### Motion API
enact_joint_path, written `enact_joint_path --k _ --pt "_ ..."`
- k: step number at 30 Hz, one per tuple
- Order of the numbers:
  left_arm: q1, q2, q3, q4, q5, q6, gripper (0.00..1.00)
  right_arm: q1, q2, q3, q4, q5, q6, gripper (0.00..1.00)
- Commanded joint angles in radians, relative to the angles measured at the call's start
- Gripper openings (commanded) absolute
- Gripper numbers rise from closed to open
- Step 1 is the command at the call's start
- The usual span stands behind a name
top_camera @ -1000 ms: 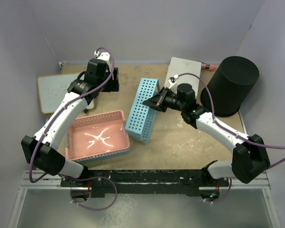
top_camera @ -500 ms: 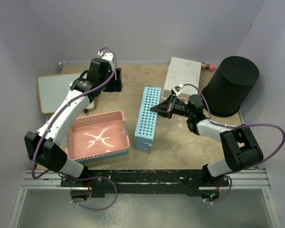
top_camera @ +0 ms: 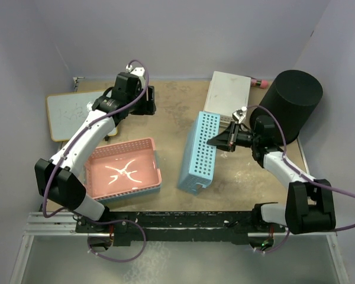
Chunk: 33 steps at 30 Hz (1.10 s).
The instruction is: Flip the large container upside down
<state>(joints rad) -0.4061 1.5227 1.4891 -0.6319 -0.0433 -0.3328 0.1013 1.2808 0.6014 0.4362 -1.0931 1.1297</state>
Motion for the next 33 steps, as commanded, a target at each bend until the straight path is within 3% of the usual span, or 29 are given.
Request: enact_joint_path --k 1,9,16,24,28,33 --pt "0.007 0.002 0.045 0.053 0.034 -0.018 0.63 -0.04 -0.004 -0.003 -0.388 0.029 -0.345 0.19" --pt "0.007 -0.009 0.038 0.052 0.044 -0.017 0.63 -0.089 -0.03 -0.135 -0.348 0.047 -0.309 0.31" --pt "0.006 -0.012 0.019 0.069 0.069 -0.022 0.63 -0.123 -0.064 -0.084 -0.648 0.264 -0.483 0.46" --pt "0.006 0.005 -0.029 0.123 0.167 -0.073 0.63 -0.123 -0.047 0.027 -0.814 0.478 -0.603 0.59" --pt "-0.03 0.037 -0.096 0.18 0.215 -0.126 0.63 -0.123 -0.043 0.054 -0.788 0.528 -0.602 0.65" --pt "-0.106 0.11 -0.114 0.183 0.213 -0.144 0.62 -0.111 -0.052 0.054 -0.721 0.498 -0.56 0.62"
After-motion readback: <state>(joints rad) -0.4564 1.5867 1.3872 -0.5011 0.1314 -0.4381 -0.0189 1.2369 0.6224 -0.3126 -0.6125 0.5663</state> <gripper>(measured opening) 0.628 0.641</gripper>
